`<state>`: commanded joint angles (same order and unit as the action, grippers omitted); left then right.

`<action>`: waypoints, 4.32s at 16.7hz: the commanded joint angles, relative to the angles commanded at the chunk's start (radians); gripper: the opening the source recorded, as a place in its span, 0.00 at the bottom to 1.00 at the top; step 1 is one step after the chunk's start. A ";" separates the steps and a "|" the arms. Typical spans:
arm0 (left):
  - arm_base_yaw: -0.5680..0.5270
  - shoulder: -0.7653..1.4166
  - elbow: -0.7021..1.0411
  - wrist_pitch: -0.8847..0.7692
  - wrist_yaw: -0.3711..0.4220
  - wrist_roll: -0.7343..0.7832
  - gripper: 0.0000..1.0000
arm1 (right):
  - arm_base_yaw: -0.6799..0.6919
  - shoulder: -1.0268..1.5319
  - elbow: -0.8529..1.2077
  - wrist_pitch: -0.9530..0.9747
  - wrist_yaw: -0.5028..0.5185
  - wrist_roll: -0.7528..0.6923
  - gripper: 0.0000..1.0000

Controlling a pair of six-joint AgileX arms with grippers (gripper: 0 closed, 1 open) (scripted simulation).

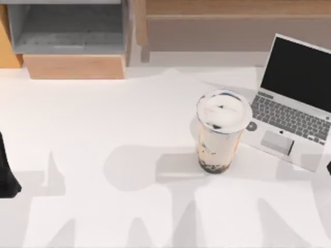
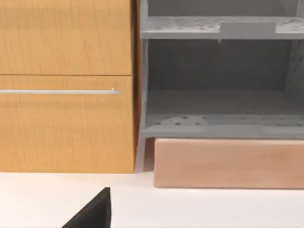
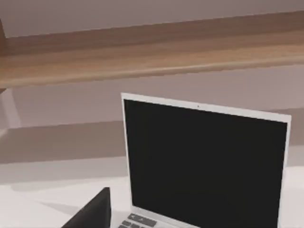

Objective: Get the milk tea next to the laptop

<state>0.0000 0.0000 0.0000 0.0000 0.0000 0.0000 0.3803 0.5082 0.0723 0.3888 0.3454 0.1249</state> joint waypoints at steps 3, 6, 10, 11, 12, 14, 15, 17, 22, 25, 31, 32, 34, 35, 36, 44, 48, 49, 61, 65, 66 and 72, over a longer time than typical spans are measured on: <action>0.000 0.000 0.000 0.000 0.000 0.000 1.00 | 0.168 0.290 0.045 0.204 0.164 0.032 1.00; 0.000 0.000 0.000 0.000 0.000 0.000 1.00 | 0.330 0.600 0.095 0.420 0.327 0.050 1.00; 0.000 0.000 0.000 0.000 0.000 0.000 1.00 | 0.529 1.001 0.166 0.701 0.533 0.051 1.00; 0.000 0.000 0.000 0.000 0.000 0.000 1.00 | 0.572 1.092 0.185 0.768 0.579 0.046 1.00; 0.000 0.000 0.000 0.000 0.000 0.000 1.00 | 0.612 1.175 0.203 0.832 0.622 0.040 1.00; 0.000 0.000 0.000 0.000 0.000 0.000 1.00 | 0.683 1.323 0.241 0.954 0.702 0.021 1.00; 0.000 0.000 0.000 0.000 0.000 0.000 1.00 | 0.714 1.387 0.259 1.011 0.738 0.010 1.00; 0.000 0.000 0.000 0.000 0.000 0.000 1.00 | 0.764 1.493 0.295 1.117 0.801 -0.018 1.00; 0.000 0.000 0.000 0.000 0.000 0.000 1.00 | 0.826 1.651 0.357 1.291 0.894 -0.086 1.00; 0.000 0.000 0.000 0.000 0.000 0.000 1.00 | 0.834 1.676 0.368 1.320 0.910 -0.100 1.00; 0.000 0.000 0.000 0.000 0.000 0.000 1.00 | 0.814 1.674 0.375 1.312 0.892 -0.101 1.00; 0.000 0.000 0.000 0.000 0.000 0.000 1.00 | 0.795 1.677 0.387 1.305 0.871 -0.103 1.00; 0.000 0.000 0.000 0.000 0.000 0.000 1.00 | 0.737 1.684 0.421 1.283 0.813 -0.107 1.00; 0.000 0.000 0.000 0.000 0.000 0.000 1.00 | 0.704 1.688 0.441 1.270 0.781 -0.109 1.00; 0.000 0.000 0.000 0.000 0.000 0.000 1.00 | 0.670 1.693 0.461 1.257 0.747 -0.111 1.00; 0.000 0.000 0.000 0.000 0.000 0.000 1.00 | 0.576 1.707 0.516 1.220 0.653 -0.116 1.00; 0.000 0.000 0.000 0.000 0.000 0.000 1.00 | 0.576 1.707 0.516 1.220 0.653 -0.116 0.70; 0.000 0.000 0.000 0.000 0.000 0.000 1.00 | 0.576 1.707 0.516 1.220 0.653 -0.116 0.62; 0.000 0.000 0.000 0.000 0.000 0.000 1.00 | 0.576 1.707 0.516 1.220 0.653 -0.116 0.00; 0.000 0.000 0.000 0.000 0.000 0.000 1.00 | 0.576 1.707 0.516 1.220 0.653 -0.116 0.00; 0.000 0.000 0.000 0.000 0.000 0.000 1.00 | 0.578 1.705 0.515 1.220 0.653 -0.115 0.00; 0.000 0.000 0.000 0.000 0.000 0.000 1.00 | 0.578 1.654 0.508 1.175 0.652 -0.114 0.00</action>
<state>0.0000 0.0000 0.0000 0.0000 0.0000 0.0000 0.9582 2.1624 0.5803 1.5635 0.9977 0.0112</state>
